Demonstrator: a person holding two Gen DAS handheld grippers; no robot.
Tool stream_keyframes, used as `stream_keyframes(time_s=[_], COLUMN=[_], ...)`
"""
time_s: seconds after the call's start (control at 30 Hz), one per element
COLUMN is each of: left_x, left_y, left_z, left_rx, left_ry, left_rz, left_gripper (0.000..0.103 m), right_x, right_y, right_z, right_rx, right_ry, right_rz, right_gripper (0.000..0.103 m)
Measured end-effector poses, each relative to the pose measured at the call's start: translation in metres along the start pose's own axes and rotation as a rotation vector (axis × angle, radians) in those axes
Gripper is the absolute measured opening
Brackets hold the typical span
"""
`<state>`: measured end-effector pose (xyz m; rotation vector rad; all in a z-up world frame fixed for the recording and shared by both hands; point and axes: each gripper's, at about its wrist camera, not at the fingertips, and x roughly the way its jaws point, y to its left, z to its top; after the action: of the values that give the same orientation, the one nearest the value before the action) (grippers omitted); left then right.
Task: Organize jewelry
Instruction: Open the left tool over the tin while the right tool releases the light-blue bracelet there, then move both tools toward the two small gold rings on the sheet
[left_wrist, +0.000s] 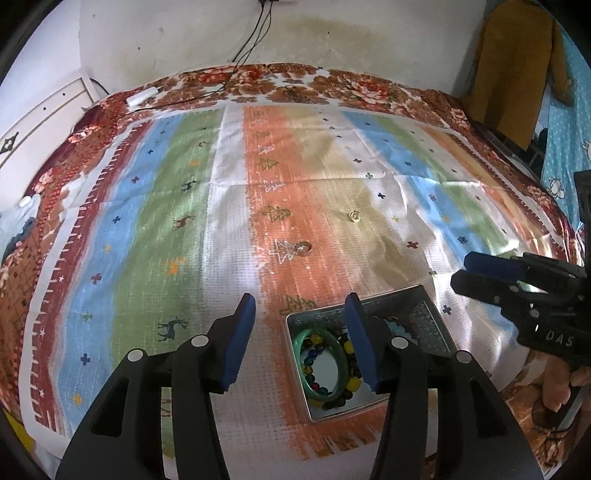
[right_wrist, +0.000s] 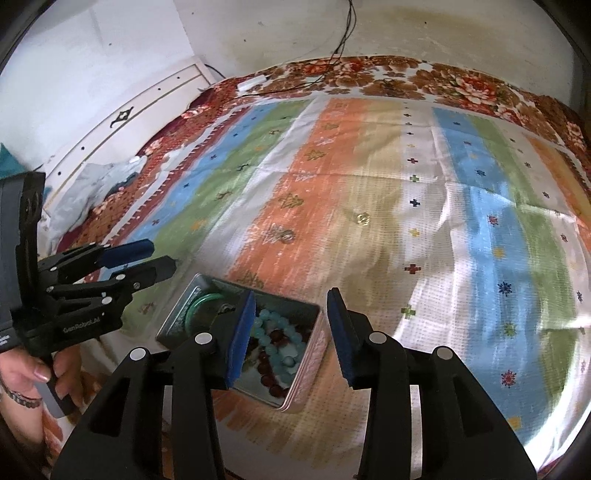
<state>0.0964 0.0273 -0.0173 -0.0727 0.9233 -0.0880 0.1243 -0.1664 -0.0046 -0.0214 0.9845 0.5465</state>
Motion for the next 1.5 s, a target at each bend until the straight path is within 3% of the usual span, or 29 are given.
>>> stream_keyframes(time_s=[0.43, 0.83, 1.5], left_x=[0.023, 0.042, 0.084], left_y=[0.001, -0.005, -0.003], left_z=[0.014, 0.028, 0.054], left_rx=[0.014, 0.067, 0.064], left_ry=[0.060, 0.103, 0.196], left_rz=[-0.002, 0.003, -0.036], left_gripper=[0.056, 0.060, 0.061], right_x=[0.015, 0.041, 0.079], right_y=[-0.008, -0.016, -0.044], right_z=[0.019, 0.039, 0.070], right_rx=[0.011, 0.012, 0.084], right_ry=[0.004, 0.053, 0.114], right_rz=[-0.032, -0.052, -0.075], right_gripper=[0.044, 0.044, 0.044])
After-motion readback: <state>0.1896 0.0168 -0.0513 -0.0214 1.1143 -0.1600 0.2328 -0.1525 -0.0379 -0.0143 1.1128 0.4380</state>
